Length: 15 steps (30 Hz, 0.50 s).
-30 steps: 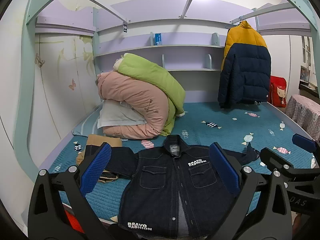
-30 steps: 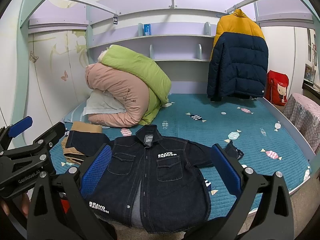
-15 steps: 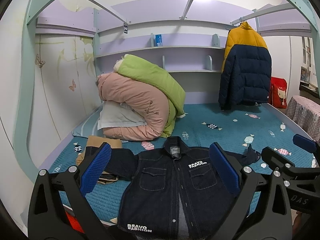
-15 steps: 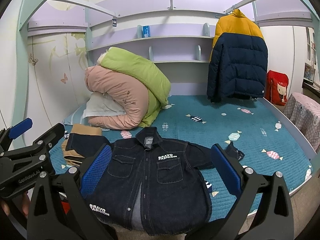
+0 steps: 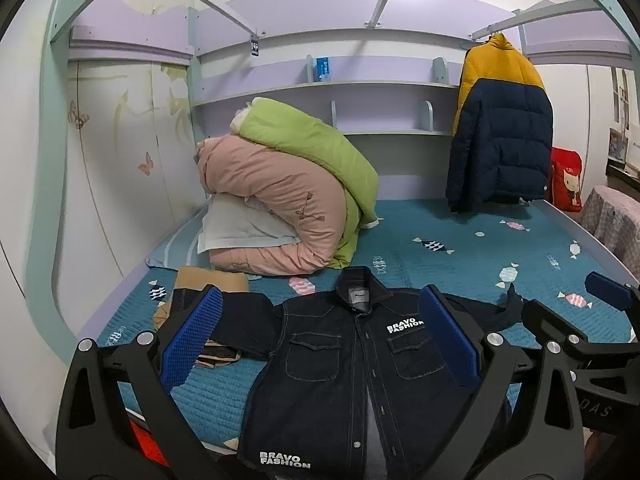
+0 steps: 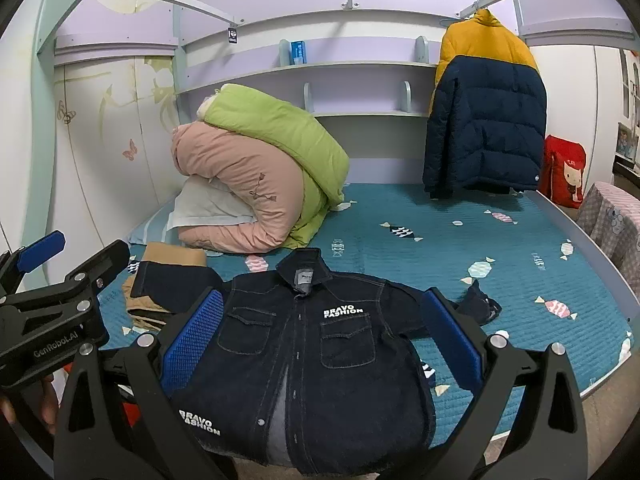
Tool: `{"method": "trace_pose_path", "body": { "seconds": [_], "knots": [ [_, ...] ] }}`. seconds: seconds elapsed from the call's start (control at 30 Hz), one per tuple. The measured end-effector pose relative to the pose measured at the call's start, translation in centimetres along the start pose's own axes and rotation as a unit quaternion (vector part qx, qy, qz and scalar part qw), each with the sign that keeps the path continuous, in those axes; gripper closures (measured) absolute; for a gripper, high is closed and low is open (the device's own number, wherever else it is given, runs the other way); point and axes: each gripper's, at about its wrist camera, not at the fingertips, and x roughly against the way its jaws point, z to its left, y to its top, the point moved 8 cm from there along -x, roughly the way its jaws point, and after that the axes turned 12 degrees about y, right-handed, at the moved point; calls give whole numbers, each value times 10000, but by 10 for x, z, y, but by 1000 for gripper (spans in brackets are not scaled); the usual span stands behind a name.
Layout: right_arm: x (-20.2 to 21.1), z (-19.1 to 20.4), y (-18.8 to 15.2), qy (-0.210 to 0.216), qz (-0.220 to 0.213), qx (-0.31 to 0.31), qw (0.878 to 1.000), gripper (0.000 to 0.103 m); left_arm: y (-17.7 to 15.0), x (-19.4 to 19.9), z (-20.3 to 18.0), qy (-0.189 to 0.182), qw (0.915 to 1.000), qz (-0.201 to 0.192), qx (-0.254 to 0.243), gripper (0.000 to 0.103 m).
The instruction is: Fold large clothes
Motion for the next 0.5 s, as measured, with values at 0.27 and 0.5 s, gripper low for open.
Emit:
{"method": "trace_pose_path", "body": {
  "seconds": [0.27, 0.5],
  "knots": [
    [-36, 1, 2, 58, 153, 16, 9999, 7, -7, -34, 2, 39, 9998, 198, -29, 5],
    [-64, 2, 2, 53, 274, 12, 9996, 7, -14, -67, 9, 75, 9991, 414, 28, 5]
  ]
}}
